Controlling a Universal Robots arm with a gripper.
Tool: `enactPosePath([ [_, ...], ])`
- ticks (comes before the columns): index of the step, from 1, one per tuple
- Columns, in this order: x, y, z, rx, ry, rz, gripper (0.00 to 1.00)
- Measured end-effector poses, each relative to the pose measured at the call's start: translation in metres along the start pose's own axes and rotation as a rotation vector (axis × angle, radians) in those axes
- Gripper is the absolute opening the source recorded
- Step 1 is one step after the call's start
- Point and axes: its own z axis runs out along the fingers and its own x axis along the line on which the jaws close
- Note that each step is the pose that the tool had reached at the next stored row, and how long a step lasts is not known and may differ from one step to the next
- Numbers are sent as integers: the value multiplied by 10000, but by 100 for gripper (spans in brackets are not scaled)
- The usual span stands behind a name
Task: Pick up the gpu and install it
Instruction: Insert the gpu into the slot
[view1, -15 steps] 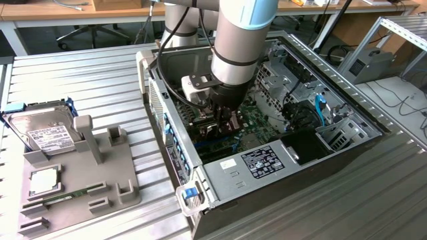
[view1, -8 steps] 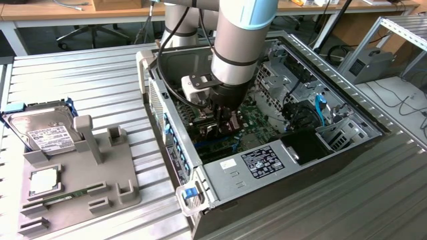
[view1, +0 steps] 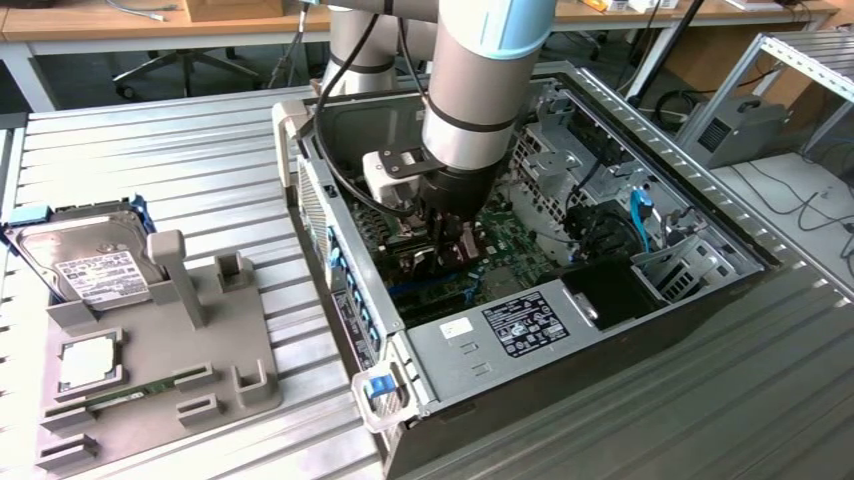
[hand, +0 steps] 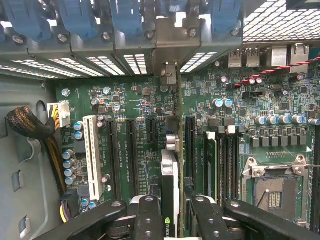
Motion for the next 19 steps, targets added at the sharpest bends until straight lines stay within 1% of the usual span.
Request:
enactPosePath([
  [19, 0, 0, 0, -1, 0, 0, 27],
])
